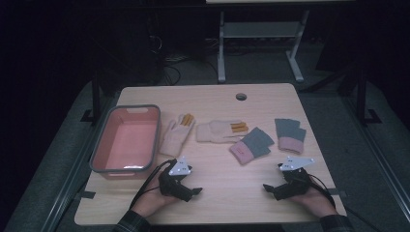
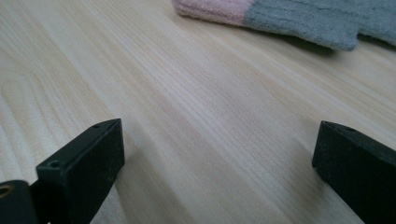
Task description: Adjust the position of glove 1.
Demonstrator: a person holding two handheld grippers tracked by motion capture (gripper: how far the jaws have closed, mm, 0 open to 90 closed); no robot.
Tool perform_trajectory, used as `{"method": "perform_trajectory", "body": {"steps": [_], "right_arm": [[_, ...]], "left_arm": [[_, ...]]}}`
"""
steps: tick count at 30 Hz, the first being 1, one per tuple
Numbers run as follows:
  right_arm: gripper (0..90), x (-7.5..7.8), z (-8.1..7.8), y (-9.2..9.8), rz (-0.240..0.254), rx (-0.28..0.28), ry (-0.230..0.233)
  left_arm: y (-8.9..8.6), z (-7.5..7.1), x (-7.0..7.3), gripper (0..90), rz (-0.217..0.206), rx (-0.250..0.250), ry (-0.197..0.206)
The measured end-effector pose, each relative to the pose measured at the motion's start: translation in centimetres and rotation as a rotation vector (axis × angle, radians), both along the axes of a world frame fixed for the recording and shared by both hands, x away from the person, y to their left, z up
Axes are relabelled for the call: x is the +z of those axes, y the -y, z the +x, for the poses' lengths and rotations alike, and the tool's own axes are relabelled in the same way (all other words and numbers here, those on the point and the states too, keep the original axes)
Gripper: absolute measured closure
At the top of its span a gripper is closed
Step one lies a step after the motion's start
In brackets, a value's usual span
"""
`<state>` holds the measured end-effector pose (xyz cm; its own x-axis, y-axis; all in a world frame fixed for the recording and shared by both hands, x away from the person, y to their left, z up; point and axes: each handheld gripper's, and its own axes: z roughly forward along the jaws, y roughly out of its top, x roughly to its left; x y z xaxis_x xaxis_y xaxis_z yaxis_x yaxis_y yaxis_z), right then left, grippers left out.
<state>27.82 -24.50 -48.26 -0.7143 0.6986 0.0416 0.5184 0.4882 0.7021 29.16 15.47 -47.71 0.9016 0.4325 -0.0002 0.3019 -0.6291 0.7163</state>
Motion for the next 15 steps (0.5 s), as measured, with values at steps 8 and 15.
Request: {"method": "perform_trajectory", "body": {"steps": [8, 15], "right_arm": [[1.7, 0.00, 0.00, 0.00, 0.000, 0.000, 0.000], [7.2, 0.10, 0.08, -0.08, -0.002, -0.007, 0.001]], "left_arm": [[0.00, -0.07, -0.01, 12.6, -0.004, 0.009, -0.002], [-0.04, -0.06, -0.03, 12.6, -0.012, 0.005, -0.005]]}}
